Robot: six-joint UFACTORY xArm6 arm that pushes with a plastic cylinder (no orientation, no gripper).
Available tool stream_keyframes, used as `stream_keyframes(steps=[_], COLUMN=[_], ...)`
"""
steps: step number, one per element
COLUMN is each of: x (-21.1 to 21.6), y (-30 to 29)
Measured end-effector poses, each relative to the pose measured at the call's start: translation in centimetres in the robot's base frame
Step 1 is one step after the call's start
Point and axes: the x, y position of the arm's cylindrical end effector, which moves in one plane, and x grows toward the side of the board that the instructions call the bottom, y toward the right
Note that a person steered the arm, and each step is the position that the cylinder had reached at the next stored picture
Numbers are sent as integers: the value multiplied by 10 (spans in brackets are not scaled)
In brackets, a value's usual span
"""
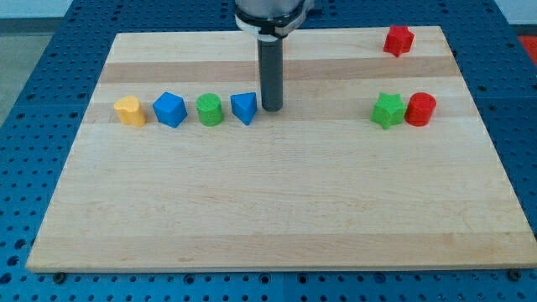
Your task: Slide the yellow hexagon to the line of blocks
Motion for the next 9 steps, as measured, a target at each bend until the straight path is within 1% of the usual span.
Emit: stream_keyframes(steps=[1,2,3,4,5,6,7,8,9], x=[-24,-42,-53,-82,-132,-163,-178,-177,-169], y=[2,-19,-60,-101,-112,-95,-44,-5,0])
